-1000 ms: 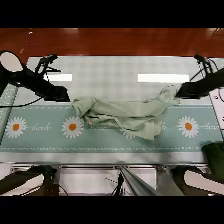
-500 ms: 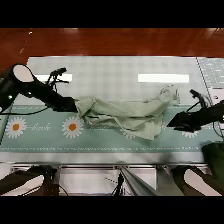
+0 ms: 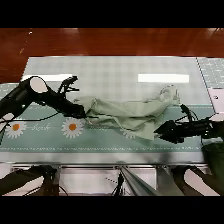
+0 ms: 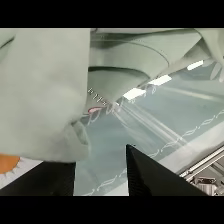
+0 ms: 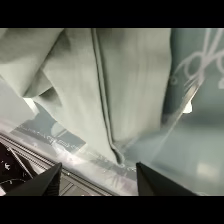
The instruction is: Fold the shirts.
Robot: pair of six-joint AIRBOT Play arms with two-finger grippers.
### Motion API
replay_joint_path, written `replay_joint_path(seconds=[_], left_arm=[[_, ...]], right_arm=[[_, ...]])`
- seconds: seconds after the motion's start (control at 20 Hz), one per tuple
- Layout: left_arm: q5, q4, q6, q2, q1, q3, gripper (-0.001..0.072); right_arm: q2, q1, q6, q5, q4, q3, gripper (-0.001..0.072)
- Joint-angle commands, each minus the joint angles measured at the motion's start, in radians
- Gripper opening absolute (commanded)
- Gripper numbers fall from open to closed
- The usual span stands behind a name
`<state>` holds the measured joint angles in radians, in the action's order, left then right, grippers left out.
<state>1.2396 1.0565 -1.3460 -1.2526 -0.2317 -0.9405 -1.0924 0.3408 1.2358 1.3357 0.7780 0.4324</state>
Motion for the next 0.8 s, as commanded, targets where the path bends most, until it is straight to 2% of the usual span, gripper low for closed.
replay_joint_path(seconds=[0.0, 0.2, 0.25, 0.35, 0.45, 0.6, 0.7, 0.75], left_arm=[[-0.057, -0.003, 0.003, 0.0, -0.012, 0.005, 0.0394], [-0.059, -0.002, 0.003, 0.0, -0.012, 0.005, 0.0394], [-0.063, -0.002, 0.003, 0.0, -0.012, 0.005, 0.0394], [-0.069, -0.002, 0.003, 0.0, -0.012, 0.005, 0.0394], [-0.07, -0.002, 0.003, 0.0, -0.012, 0.005, 0.0394], [-0.069, -0.003, 0.002, 0.0, -0.013, 0.005, 0.0394], [-0.064, -0.003, 0.003, 0.0, -0.021, 0.005, 0.0397], [-0.061, -0.004, 0.003, 0.0, -0.027, 0.005, 0.0468]], right_arm=[[0.001, -0.119, 0.029, -0.104, -0.039, -0.031, 0.0552], [0.0, -0.274, 0.127, -0.255, -0.037, -0.032, 0.054], [0.0, -0.298, 0.156, -0.277, -0.037, -0.032, 0.0476], [0.0, -0.344, 0.175, -0.284, -0.052, -0.031, 0.0285], [0.0, -0.362, 0.172, -0.248, -0.093, -0.029, 0.0023], [0.004, -0.361, 0.089, -0.106, -0.16, 0.029, 0.0025], [0.029, -0.361, 0.086, -0.056, -0.18, 0.093, 0.0025], [0.051, -0.361, 0.087, -0.054, -0.179, 0.131, 0.0025]])
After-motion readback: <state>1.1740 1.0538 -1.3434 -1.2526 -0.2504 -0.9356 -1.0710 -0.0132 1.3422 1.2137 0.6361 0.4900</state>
